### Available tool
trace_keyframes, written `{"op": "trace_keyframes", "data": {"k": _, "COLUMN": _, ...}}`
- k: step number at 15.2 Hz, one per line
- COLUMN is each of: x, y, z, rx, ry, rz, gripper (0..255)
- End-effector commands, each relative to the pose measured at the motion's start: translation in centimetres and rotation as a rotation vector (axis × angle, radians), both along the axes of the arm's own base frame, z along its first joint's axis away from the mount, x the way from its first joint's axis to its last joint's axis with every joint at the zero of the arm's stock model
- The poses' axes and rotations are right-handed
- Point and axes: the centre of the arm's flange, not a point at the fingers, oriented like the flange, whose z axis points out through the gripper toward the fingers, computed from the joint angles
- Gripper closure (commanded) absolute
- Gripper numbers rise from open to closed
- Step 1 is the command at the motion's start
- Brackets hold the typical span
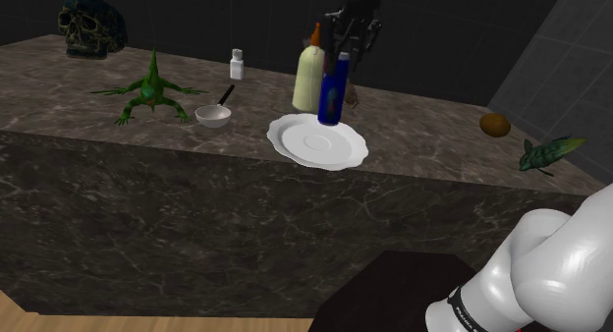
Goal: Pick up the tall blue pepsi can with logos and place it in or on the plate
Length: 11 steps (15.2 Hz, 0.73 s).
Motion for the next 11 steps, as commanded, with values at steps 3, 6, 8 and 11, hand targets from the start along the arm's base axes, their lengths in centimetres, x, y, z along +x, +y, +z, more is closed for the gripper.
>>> {"op": "trace_keyframes", "data": {"k": 3, "x": 0.1, "y": 0.1, "z": -2.2, "rx": 0.0, "ry": -0.001, "rz": 0.0, "gripper": 255}}
{"op": "trace_keyframes", "data": {"k": 6, "x": 0.1, "y": 0.1, "z": -3.8, "rx": 0.0, "ry": -0.001, "rz": 0.0, "gripper": 255}}
{"op": "trace_keyframes", "data": {"k": 8, "x": 0.1, "y": 0.1, "z": -4.8, "rx": 0.0, "ry": -0.001, "rz": 0.0, "gripper": 255}}
{"op": "trace_keyframes", "data": {"k": 11, "x": 0.1, "y": 0.1, "z": -5.6, "rx": 0.0, "ry": -0.001, "rz": 0.0, "gripper": 255}}
